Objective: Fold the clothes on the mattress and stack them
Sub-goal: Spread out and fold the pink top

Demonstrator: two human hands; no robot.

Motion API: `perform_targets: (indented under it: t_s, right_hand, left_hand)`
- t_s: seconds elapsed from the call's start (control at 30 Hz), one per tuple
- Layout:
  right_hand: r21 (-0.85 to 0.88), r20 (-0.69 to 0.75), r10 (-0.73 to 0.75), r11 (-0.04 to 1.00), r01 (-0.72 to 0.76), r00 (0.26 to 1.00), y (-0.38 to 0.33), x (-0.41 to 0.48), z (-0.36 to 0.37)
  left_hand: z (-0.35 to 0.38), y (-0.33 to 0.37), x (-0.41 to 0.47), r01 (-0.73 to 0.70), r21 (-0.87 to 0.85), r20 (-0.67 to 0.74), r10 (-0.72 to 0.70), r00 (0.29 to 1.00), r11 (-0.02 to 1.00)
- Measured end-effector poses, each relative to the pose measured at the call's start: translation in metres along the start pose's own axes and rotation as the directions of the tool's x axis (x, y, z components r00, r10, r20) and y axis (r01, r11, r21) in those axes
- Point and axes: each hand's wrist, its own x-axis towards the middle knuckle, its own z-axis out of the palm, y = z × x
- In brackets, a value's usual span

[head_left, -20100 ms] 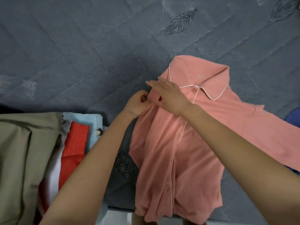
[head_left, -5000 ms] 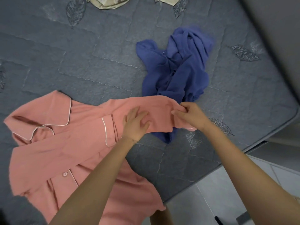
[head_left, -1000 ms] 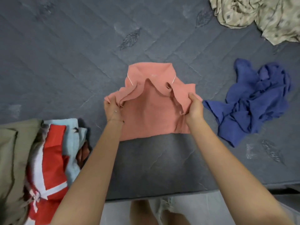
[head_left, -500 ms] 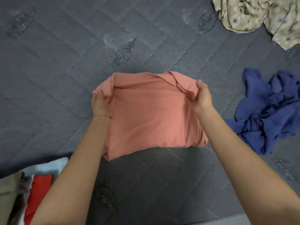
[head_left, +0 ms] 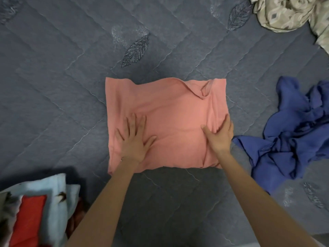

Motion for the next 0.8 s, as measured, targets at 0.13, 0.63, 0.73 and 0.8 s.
perform_targets:
  t_s: [0.13,0.63,0.73,0.8]
  right_hand:
    - [0.142,-0.017,0.056,0.988,-0.053,0.998,0.006,-0.001,-0.003]
    - [0.437,-0.044,0.131,0.894,-0.098,0.990,0.014,-0.033,-0.022]
    - [0.415,-0.020,0.070,0.908,-0.055,0.997,0.000,-0.039,-0.020]
    - [0.390,0.013,-0.015,0.921,0.009,1.000,-0.017,-0.045,-0.020]
  left_hand:
    - [0.002,0.008,0.002,0.048,0.028,-0.028,-0.047,0.998,0.998]
    - [0.026,0.065,-0.025,-0.354,0.172,0.085,0.344,0.935,0.919]
    - [0.011,0.073,-0.031,-0.298,-0.224,-0.059,0.293,0.954,0.928]
    - [-0.002,0.077,-0.038,-0.261,-0.544,-0.187,0.188,0.964,0.797]
